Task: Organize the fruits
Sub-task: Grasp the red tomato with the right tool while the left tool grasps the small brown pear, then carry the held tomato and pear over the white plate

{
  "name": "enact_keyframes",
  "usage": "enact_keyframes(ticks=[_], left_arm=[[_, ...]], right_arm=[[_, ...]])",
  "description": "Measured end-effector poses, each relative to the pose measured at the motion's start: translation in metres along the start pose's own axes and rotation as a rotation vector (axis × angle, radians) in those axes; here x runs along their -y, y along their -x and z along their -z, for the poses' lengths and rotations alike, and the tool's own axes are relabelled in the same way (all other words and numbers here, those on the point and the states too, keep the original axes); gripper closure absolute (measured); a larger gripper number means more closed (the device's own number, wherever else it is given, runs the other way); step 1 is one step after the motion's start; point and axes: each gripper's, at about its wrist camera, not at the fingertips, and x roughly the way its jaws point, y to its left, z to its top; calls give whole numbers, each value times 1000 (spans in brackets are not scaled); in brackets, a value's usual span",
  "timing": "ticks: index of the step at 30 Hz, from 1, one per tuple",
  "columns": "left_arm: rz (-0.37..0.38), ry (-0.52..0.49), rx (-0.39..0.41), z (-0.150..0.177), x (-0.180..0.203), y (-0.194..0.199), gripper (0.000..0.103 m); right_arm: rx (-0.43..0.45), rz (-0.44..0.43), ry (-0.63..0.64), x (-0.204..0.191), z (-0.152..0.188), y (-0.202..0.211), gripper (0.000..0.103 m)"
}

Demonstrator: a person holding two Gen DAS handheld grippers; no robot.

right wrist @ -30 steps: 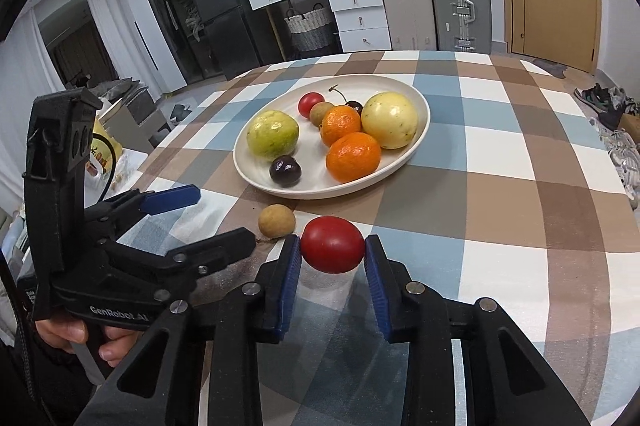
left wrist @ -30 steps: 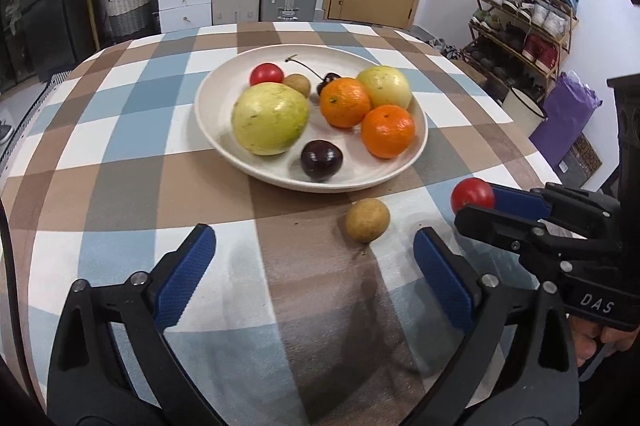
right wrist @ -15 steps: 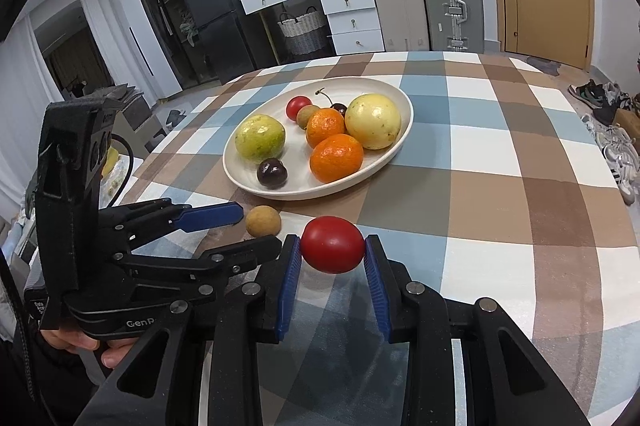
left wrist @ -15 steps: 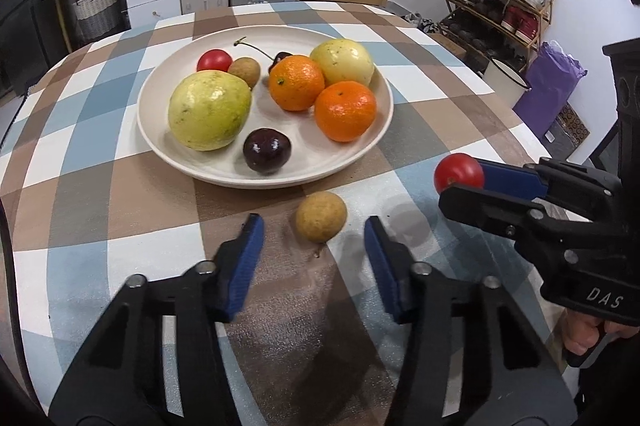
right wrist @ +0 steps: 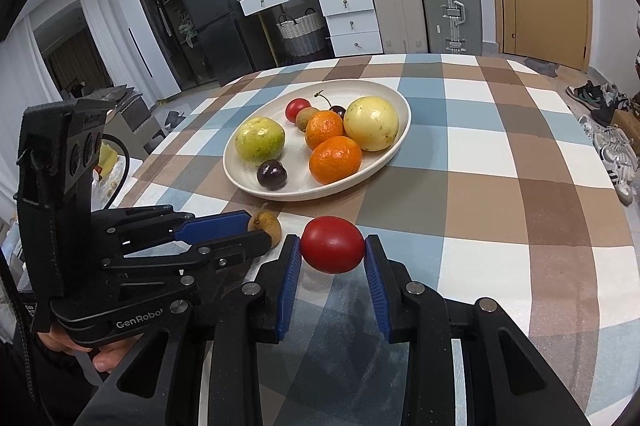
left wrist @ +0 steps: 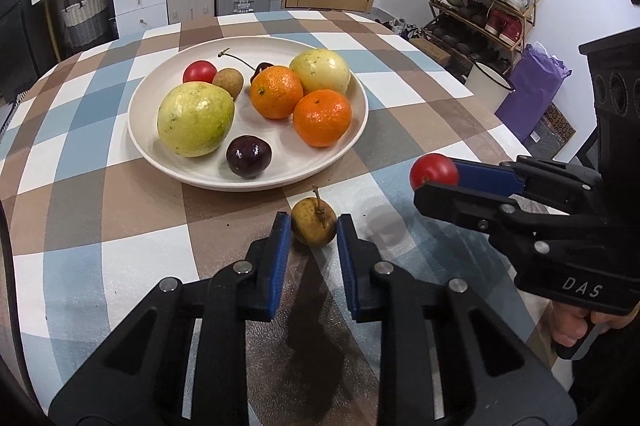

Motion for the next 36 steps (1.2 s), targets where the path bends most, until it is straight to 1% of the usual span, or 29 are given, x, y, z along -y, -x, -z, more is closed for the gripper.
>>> enact_keyframes(ticks=[10,22,31,36], left_arm=[[31,-1,18,4,1,7,83],[30,2,49,6,2,25,83],[12,15,102,-1,-7,48,83],[-4,33,143,-11,-17,64,83]], right_arm=[[0,10,-6,1,1,3,70],[8,10,-3,-1,0,7,70],[32,1,13,-7,-6,12,70],[55,-5,32,-12,-15,15,70]])
